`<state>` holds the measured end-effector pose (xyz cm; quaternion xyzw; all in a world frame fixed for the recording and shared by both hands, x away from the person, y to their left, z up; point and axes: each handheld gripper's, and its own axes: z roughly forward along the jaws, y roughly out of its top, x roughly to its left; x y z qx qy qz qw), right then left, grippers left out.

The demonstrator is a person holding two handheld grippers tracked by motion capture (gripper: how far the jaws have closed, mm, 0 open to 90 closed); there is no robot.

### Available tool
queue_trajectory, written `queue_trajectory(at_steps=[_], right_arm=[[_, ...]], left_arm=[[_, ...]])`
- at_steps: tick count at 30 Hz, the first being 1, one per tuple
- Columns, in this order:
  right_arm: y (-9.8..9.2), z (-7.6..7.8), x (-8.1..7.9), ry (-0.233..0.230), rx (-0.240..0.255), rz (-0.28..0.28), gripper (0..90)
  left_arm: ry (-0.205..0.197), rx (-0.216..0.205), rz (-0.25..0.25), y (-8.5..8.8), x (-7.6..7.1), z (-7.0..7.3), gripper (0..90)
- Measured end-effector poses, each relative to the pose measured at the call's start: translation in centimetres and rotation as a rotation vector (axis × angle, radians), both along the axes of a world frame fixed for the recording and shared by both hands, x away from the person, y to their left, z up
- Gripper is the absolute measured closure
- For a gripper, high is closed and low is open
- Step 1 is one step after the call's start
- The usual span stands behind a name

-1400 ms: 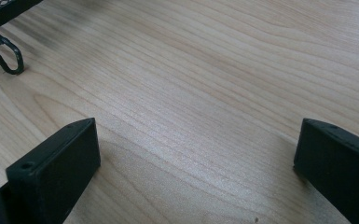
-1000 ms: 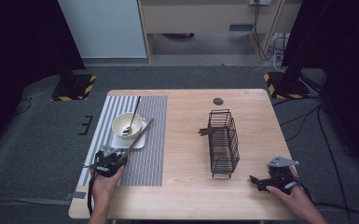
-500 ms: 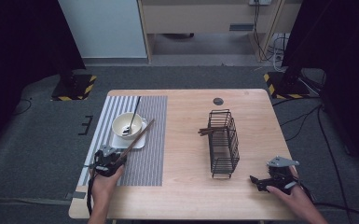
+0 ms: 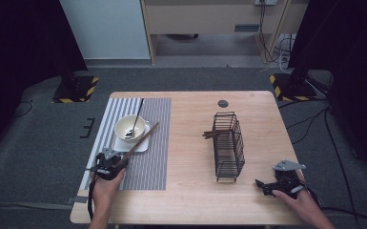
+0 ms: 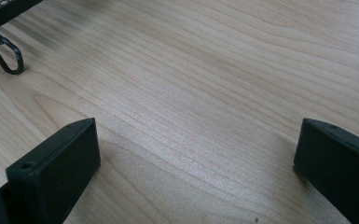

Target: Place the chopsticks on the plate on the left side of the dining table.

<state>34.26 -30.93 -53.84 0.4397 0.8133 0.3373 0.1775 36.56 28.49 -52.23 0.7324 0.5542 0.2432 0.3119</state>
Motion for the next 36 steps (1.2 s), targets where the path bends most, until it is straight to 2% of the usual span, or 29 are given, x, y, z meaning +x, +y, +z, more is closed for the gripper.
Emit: queue_trajectory(at_steps=[12,19,28,36], right_arm=[[0.00,0.00,0.00,0.000,0.000,0.000,0.2],[0.00,0.00,0.00,0.000,0.000,0.000,0.2],[0.00,0.00,0.00,0.000,0.000,0.000,0.2],[0.00,0.00,0.00,0.000,0.000,0.000,0.2]], left_arm=[[-0.026,0.020,0.021,0.32,-0.01,0.14,58.8],[-0.030,0.026,0.021,0.34,-0.01,0.19,59.2],[-0.045,0.068,0.029,0.19,-0.04,0.38,57.8],[-0.033,0.075,0.022,0.14,-0.12,0.29,50.1]])
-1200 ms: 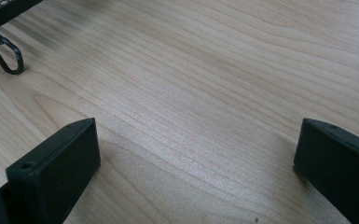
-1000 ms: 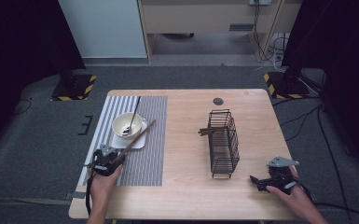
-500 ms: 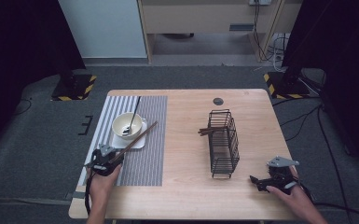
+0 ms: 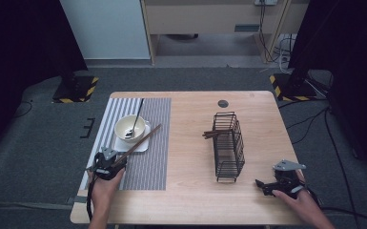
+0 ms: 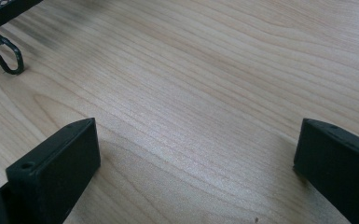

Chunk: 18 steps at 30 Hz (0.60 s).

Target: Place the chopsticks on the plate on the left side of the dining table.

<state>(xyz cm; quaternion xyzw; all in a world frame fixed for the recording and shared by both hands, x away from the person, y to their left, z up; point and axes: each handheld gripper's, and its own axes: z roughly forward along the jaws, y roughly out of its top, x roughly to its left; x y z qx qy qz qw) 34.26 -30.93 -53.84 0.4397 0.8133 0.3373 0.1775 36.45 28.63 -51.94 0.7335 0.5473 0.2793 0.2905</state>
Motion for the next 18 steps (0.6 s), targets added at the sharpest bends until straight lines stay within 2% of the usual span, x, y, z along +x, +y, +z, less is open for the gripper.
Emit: queue_trajectory(at_steps=[4,9,18], right_arm=[[0.01,-0.01,-0.01,-0.001,0.000,-0.001,0.2],[0.01,-0.01,-0.02,-0.001,0.001,-0.001,0.2],[0.01,-0.01,-0.01,-0.001,0.001,-0.001,0.2]], left_arm=[[-0.003,0.000,0.007,0.21,-0.08,-0.04,47.2],[-0.005,-0.009,0.017,0.50,-0.06,-0.09,49.3],[-0.022,0.012,0.041,0.67,0.02,0.02,48.5]])
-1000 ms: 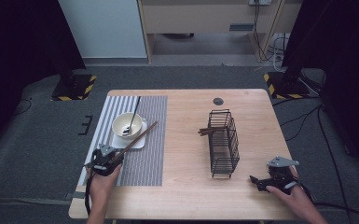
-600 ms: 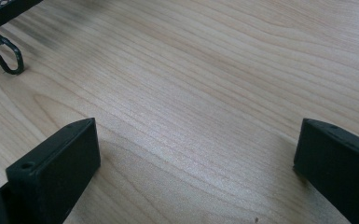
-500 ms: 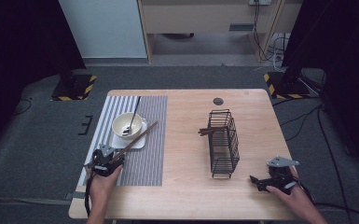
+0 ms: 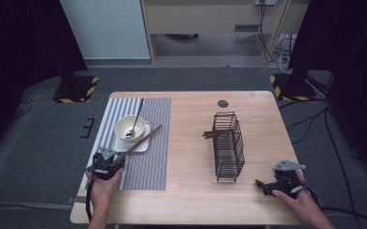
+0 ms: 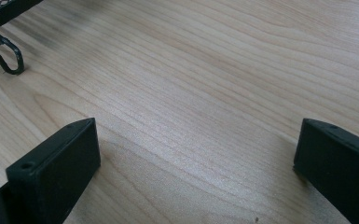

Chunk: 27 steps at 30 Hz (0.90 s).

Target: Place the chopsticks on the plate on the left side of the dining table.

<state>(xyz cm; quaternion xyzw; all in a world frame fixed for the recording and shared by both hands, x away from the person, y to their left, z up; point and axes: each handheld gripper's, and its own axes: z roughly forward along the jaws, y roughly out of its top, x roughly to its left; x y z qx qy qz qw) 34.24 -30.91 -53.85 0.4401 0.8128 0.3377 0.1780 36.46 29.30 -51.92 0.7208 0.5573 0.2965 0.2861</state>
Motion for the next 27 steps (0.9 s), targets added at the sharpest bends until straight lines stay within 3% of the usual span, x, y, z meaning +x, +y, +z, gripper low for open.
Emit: queue_trajectory(at_steps=[7,27], right_arm=[[0.0,0.0,0.0,0.000,0.000,0.000,0.2],[0.0,0.0,0.0,0.000,0.000,0.000,0.2]], left_arm=[[-0.010,-0.001,0.032,1.0,0.3,-0.3,47.6],[-0.037,-0.017,0.039,2.2,0.8,-0.3,45.5]])
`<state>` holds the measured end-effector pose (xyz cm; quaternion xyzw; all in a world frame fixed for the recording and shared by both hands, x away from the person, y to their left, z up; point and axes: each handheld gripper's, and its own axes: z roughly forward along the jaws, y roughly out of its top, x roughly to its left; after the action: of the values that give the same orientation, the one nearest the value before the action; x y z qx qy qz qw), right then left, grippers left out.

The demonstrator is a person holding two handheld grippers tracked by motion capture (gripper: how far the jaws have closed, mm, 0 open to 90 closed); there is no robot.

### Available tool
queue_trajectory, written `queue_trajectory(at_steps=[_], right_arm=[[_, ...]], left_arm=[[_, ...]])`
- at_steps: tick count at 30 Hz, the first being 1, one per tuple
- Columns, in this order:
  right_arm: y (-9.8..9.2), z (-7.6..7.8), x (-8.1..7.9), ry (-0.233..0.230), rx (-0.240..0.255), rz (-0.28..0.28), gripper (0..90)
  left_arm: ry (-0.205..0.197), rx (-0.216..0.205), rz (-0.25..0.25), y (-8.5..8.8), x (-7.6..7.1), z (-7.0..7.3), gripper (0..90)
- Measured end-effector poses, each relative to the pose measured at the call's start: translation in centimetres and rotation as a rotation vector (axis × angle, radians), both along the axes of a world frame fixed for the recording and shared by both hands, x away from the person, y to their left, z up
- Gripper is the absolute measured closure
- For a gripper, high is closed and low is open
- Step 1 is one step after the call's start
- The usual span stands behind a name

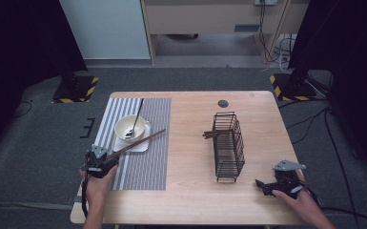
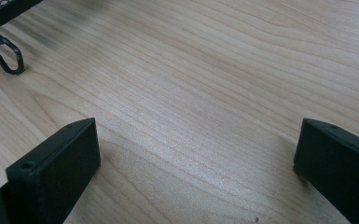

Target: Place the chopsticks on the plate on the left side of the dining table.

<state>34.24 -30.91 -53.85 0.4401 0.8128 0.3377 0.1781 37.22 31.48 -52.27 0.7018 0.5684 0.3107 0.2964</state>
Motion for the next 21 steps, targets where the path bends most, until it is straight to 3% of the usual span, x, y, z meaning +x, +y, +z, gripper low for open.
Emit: queue_trajectory(at_steps=[15,21], right_arm=[[0.0,0.0,0.0,0.000,0.000,0.000,0.2],[0.0,0.0,0.0,0.000,0.000,0.000,0.2]], left_arm=[[0.007,-0.008,0.006,0.9,-0.2,-0.1,43.2],[-0.007,-0.040,0.016,1.2,-0.5,-0.1,42.6]])
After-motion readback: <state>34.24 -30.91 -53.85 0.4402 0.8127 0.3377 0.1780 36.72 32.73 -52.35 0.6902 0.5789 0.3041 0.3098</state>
